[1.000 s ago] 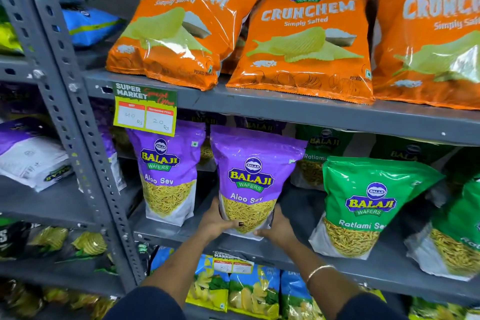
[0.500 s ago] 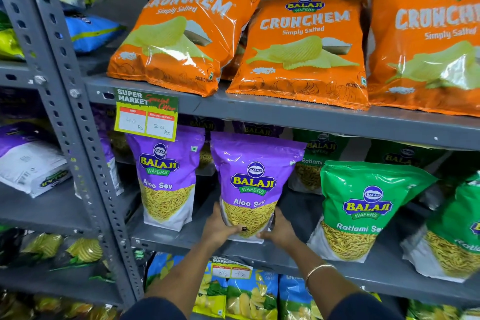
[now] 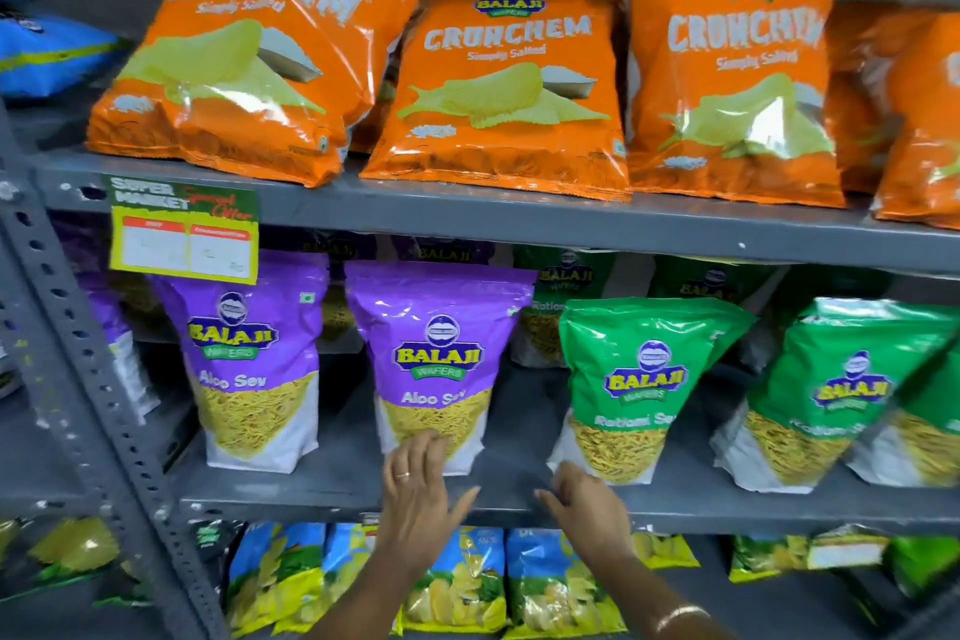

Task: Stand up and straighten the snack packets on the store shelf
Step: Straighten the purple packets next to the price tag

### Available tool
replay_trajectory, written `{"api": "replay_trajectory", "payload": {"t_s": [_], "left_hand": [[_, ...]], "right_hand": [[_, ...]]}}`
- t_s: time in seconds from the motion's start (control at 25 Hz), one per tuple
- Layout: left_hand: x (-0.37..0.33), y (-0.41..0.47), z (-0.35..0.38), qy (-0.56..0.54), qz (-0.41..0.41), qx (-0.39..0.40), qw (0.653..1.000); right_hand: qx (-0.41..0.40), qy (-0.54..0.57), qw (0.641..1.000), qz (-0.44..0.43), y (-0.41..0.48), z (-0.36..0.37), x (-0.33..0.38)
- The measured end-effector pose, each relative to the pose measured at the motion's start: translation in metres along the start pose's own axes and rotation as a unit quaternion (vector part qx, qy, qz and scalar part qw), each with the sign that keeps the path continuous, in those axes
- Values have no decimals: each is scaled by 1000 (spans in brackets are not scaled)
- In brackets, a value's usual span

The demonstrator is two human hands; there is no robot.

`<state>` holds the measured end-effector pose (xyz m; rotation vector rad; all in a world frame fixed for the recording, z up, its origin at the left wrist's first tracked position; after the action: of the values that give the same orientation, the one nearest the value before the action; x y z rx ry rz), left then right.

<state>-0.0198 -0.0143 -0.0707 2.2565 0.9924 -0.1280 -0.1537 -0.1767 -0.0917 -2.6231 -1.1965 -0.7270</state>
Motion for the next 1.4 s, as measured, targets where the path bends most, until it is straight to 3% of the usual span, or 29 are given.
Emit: {"api": "replay_trajectory", "payload": {"t_s": [0.12, 0.24, 0.32, 0.48, 0.56, 0.64, 0.72, 0.76, 0.84, 0.92, 0.96, 1.08, 1.16, 1.24, 1.28, 1.32, 1.4], "left_hand": [[-56, 6, 43, -106, -10, 173, 979], [-110, 24, 78, -257, -134, 324, 901], [-130, 34, 92, -321, -168, 351, 864], [-127, 44, 97, -351, -239, 310, 851], [-126, 47, 94, -351, -255, 313, 845], [-132, 48, 88, -371, -260, 315, 834], [-136, 46, 88, -384, -270, 316, 824], [-137, 45, 87, -372, -270, 320, 829], [-138, 46, 84, -340, -263, 328, 841], [-137, 48, 85, -332, -266, 330, 843], [-137, 48, 86, -333, -266, 332, 841], [-138, 48, 87, -333, -236, 349, 843], [-136, 48, 90, -293, -241, 365, 850], [-131, 42, 91, -61, -222, 436, 870], [-130, 37, 90, 63, -187, 487, 851], [-132, 29, 86, 132, -163, 547, 810], [-153, 11, 79, 170, -160, 675, 699]], "right_hand": [[-46, 24, 993, 106, -23, -39, -80], [-84, 175, 976, 102, 0, -83, -123], [-11, 221, 974, 42, 29, -89, -116], [43, 287, 957, -15, 43, -75, -98], [-40, 300, 952, -52, 39, -95, -89], [-226, 166, 948, -152, 40, -143, -63], [-392, -14, 890, -232, 39, -196, -21], [-399, -86, 881, -238, 45, -218, 1], [-252, -173, 926, -221, 70, -245, 32], [-120, -148, 961, -198, 88, -252, 39], [-104, -124, 970, -182, 90, -253, 38], [-183, -127, 959, -173, 79, -252, 35], [-321, -132, 918, -193, 61, -255, 25], [-420, -109, 867, -246, 31, -254, -2], [-418, -101, 858, -282, 14, -246, -19], [-387, -117, 863, -302, 1, -233, -42], [-263, -214, 907, -249, -12, -206, -103]]}}
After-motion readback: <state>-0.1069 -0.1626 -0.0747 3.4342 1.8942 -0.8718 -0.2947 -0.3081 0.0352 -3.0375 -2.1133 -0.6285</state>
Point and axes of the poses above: each hand's wrist, its own y-axis towards the middle knuckle, its own z-axis out of the palm, x = y × z, the point moved 5 cm from there along y, towards the middle knuckle, and after that the axes turned 9 degrees about -z, right-handed, at the moved point
